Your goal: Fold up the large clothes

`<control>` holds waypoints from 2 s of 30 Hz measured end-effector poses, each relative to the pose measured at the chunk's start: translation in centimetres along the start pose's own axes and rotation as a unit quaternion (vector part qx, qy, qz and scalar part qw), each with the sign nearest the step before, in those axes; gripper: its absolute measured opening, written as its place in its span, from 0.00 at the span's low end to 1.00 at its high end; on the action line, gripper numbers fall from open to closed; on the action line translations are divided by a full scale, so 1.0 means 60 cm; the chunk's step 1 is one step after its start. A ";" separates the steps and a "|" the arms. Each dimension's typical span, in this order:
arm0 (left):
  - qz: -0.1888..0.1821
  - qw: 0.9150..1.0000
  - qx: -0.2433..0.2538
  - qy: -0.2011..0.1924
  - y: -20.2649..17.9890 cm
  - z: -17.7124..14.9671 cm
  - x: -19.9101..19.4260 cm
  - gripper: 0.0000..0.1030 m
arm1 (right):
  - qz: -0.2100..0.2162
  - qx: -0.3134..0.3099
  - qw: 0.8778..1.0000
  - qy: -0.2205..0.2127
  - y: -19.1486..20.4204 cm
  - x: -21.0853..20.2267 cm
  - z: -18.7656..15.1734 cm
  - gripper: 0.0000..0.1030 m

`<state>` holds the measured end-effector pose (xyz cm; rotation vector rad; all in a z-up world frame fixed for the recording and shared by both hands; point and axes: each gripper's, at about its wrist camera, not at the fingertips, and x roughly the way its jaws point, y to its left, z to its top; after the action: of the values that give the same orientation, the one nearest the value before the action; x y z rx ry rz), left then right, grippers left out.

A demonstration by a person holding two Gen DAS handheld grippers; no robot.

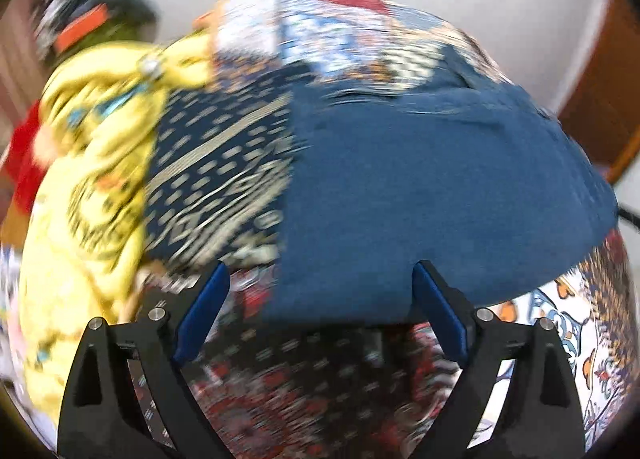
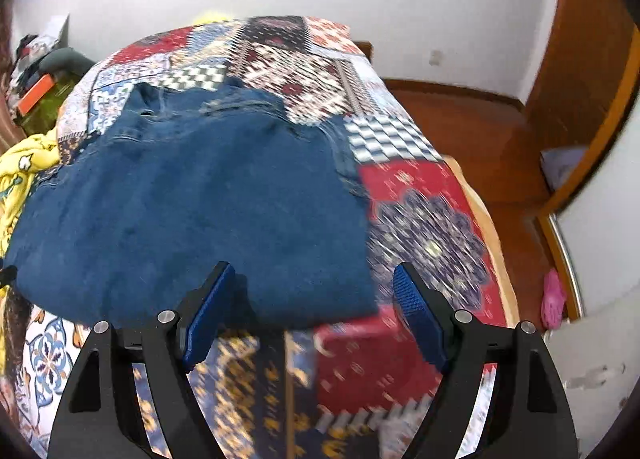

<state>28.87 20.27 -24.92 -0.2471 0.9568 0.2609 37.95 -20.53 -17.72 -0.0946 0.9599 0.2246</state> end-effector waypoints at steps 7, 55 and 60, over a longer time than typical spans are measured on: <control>0.006 0.990 -0.136 0.018 0.113 -0.028 -0.029 0.90 | 0.000 0.057 0.998 0.001 -0.052 -0.051 -0.028 0.76; -0.117 0.974 -0.059 -0.185 0.011 0.072 -0.224 0.21 | 0.170 -0.102 0.979 0.041 0.317 -0.038 0.025 0.84; -0.110 0.979 -0.075 -0.154 0.047 0.063 -0.177 0.21 | 0.196 -0.140 0.967 0.087 0.413 0.035 0.019 0.84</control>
<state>25.05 23.00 -14.30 -0.4342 0.5972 0.1621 34.28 4.10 -18.29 -0.1856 1.1129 0.7274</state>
